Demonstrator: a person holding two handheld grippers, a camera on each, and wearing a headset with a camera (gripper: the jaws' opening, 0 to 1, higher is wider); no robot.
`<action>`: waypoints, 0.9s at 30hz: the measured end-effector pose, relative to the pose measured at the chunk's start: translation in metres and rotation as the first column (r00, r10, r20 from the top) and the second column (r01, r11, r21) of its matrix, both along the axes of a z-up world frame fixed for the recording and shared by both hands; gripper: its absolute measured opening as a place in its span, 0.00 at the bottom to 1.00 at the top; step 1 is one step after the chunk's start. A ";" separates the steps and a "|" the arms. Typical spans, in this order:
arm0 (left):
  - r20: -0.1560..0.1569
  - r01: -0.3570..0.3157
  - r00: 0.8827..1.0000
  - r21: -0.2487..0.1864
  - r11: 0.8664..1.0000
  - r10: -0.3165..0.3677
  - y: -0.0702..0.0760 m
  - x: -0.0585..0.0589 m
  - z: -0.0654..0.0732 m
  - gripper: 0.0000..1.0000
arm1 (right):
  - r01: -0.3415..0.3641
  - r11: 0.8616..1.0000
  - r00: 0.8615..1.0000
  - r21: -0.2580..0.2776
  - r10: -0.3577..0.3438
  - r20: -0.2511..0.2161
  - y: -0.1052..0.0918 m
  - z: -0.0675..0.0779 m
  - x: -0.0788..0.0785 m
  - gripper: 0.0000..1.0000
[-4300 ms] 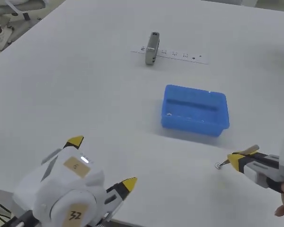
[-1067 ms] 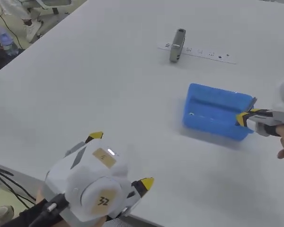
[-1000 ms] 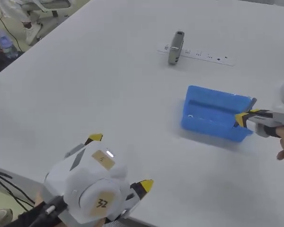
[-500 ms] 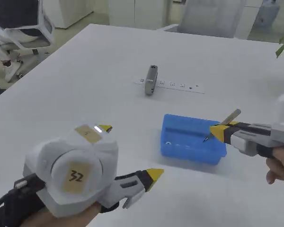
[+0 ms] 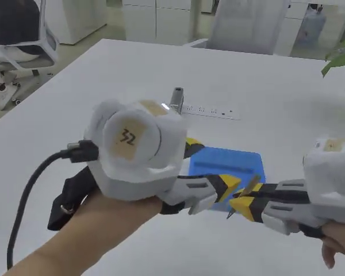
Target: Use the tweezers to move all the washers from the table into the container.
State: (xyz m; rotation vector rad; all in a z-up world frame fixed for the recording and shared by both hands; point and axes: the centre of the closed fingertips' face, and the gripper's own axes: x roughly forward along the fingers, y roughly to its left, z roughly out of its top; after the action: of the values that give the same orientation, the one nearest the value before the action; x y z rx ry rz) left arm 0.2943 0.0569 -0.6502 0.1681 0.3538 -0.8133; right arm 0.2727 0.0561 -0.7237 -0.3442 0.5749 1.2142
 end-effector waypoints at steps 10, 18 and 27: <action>-0.085 0.298 0.951 0.009 0.955 -0.296 -0.025 -0.026 -0.022 0.01 | -0.149 0.988 0.989 -0.038 0.148 -0.007 0.001 -0.010 -0.019 0.03; -0.064 0.369 0.929 0.073 0.927 -0.365 -0.028 -0.027 -0.022 0.01 | -0.169 0.984 0.985 -0.063 0.170 0.016 -0.005 -0.007 -0.014 0.03; -0.030 0.427 0.904 0.080 0.901 -0.426 -0.035 -0.029 -0.016 0.02 | -0.185 0.980 0.982 -0.075 0.186 0.014 -0.007 -0.007 -0.016 0.03</action>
State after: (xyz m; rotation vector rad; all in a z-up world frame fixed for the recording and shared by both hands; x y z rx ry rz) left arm 0.2651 0.0216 -0.6666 0.3281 0.3686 -1.2358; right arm 0.2566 0.0496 -0.7306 -0.4810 0.5804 1.3693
